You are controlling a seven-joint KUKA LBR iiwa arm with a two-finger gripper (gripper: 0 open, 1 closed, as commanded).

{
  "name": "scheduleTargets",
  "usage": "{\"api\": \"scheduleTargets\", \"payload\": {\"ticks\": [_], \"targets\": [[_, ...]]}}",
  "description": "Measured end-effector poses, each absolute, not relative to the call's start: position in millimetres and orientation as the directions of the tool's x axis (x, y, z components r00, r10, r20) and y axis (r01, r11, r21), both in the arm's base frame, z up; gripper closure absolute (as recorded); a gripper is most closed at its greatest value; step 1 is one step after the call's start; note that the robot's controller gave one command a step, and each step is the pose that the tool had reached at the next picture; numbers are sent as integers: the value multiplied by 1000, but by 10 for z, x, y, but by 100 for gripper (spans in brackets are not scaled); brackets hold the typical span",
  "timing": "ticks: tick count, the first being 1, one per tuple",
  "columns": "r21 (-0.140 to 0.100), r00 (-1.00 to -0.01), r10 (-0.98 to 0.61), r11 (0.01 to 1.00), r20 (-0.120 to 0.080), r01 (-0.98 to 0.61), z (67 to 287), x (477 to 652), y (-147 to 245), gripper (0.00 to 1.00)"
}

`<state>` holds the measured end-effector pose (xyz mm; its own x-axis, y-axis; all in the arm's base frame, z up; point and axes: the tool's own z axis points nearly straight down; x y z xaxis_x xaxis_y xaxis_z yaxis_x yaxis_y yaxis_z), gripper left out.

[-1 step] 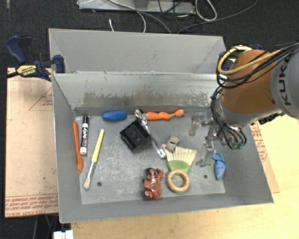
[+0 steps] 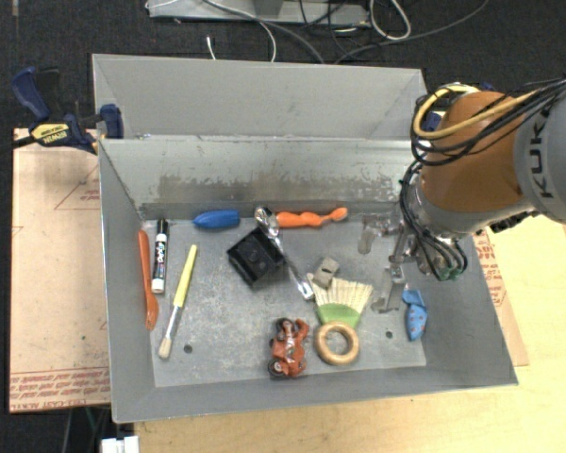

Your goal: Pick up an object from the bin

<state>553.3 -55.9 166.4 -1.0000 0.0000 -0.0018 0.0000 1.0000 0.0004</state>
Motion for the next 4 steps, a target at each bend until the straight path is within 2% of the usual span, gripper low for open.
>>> {"api": "scheduleTargets", "payload": {"ticks": [1,2,3,4], "targets": [[2,-1000,15,1000,-2,15,763,5185,-373,0],[1,-1000,21,1000,-9,21,991,5149,-304,0],[5,-999,50,999,0,50,988,5091,-80,0],[1,-971,-238,971,-12,-238,760,5040,-296,0]]}}
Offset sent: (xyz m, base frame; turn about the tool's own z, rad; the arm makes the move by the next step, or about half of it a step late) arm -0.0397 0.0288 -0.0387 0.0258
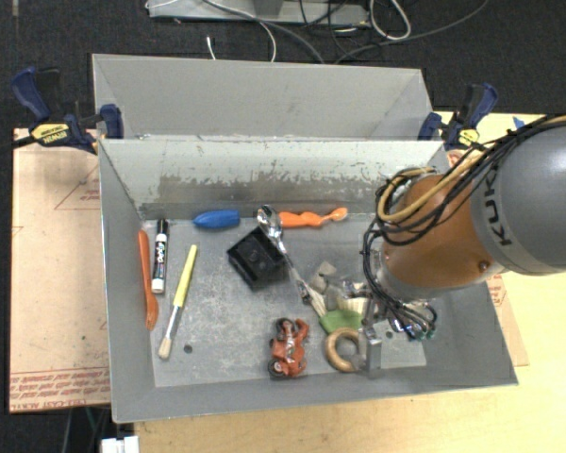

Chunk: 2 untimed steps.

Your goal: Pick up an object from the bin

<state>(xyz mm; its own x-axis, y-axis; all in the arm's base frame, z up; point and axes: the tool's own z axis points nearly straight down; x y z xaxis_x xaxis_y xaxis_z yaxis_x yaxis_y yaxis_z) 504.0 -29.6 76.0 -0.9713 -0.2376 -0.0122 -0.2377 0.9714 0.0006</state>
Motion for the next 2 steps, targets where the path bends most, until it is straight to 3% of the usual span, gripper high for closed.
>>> {"api": "scheduleTargets", "payload": {"ticks": [1,2], "targets": [[9,-973,229,973,-15,229,727,4952,-456,100],[9,-974,228,974,-15,227,727,4953,-456,100]]}}
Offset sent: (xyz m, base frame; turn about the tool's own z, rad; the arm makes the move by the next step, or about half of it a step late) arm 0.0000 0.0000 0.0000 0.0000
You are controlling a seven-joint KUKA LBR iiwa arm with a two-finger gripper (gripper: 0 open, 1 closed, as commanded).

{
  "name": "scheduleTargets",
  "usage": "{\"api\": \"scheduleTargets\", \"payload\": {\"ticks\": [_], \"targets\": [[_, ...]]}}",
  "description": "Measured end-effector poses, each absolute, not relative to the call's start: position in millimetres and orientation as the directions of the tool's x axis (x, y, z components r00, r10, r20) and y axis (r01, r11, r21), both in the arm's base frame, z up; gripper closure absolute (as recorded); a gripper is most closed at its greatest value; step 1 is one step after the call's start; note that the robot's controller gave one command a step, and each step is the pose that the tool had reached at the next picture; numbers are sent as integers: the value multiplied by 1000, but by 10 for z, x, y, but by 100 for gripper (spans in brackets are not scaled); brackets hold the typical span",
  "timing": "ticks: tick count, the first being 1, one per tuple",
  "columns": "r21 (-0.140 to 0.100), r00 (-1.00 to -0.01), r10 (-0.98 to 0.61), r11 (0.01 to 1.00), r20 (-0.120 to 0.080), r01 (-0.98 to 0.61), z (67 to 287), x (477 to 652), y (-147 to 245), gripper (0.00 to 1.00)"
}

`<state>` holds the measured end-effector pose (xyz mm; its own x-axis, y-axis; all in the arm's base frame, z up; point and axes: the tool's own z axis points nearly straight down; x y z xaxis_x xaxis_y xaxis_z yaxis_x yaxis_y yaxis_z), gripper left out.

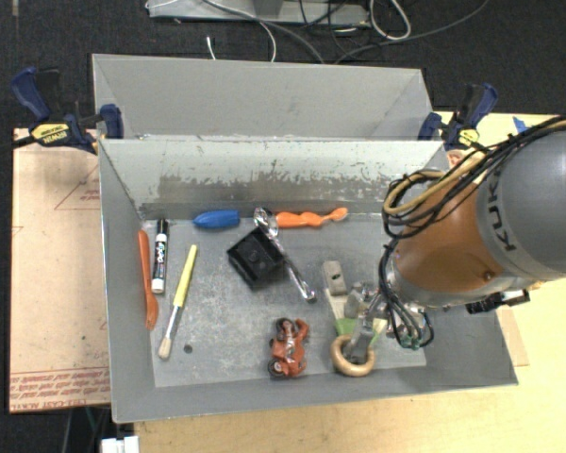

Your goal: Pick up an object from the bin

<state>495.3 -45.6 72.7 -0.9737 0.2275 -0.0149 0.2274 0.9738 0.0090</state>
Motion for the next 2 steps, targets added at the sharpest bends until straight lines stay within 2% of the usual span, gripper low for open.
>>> {"api": "scheduleTargets", "payload": {"ticks": [2], "targets": [[9,-974,225,974,-7,225,1222,4931,-451,100]]}}
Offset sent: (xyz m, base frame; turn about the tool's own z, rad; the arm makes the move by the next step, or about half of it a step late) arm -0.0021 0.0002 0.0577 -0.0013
